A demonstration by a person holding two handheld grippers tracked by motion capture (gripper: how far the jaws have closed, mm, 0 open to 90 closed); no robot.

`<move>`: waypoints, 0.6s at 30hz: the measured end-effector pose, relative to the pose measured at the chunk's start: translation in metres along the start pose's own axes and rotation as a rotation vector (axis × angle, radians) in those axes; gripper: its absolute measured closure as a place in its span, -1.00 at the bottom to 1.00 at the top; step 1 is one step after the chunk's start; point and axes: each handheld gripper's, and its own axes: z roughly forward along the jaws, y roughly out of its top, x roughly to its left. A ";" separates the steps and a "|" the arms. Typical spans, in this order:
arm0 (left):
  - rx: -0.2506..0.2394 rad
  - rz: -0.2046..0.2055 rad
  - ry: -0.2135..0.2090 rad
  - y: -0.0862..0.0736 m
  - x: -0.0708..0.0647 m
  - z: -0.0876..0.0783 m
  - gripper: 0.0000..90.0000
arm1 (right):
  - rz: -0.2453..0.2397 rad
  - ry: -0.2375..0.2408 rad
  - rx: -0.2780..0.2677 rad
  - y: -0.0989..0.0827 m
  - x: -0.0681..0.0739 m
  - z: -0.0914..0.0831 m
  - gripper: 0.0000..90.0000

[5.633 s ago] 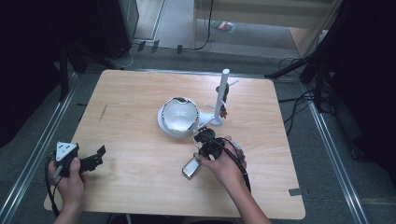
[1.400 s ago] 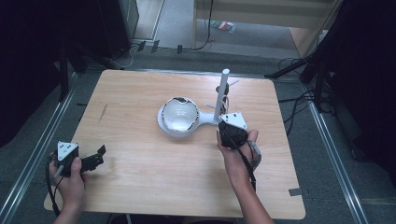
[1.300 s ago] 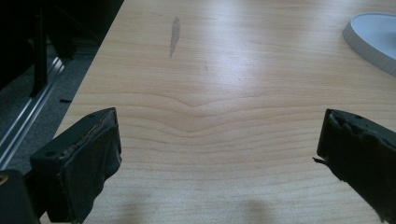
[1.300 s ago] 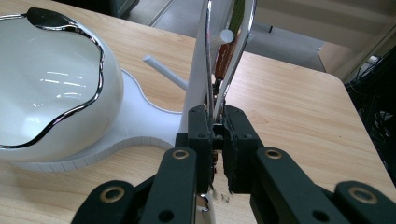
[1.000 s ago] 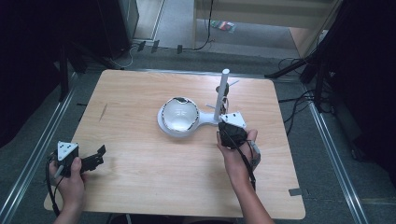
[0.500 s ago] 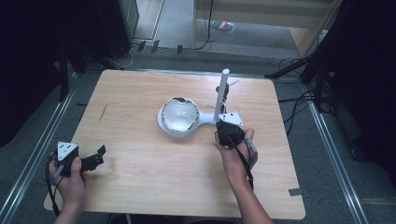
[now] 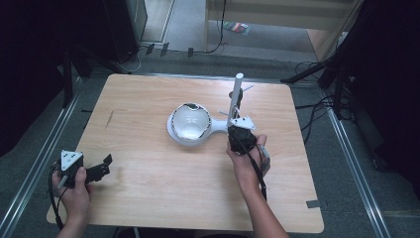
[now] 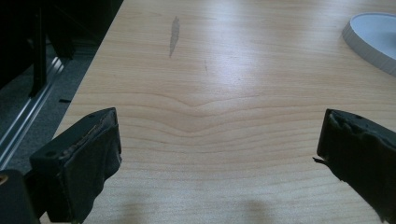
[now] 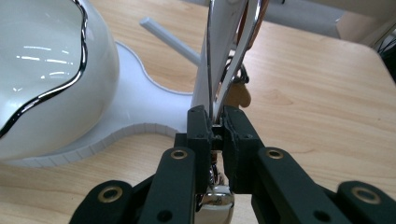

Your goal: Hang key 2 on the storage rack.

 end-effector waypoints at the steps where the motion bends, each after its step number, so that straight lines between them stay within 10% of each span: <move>1: -0.001 -0.001 0.000 0.000 0.000 0.000 -1.00 | 0.006 0.007 -0.002 0.000 0.000 0.001 0.76; 12: -0.002 0.002 0.001 0.000 0.000 0.000 -1.00 | 0.052 0.071 -0.036 -0.002 -0.009 -0.005 0.25; 18: -0.001 0.004 0.003 0.000 -0.001 0.000 -1.00 | 0.083 0.164 -0.052 -0.004 -0.023 -0.012 -0.36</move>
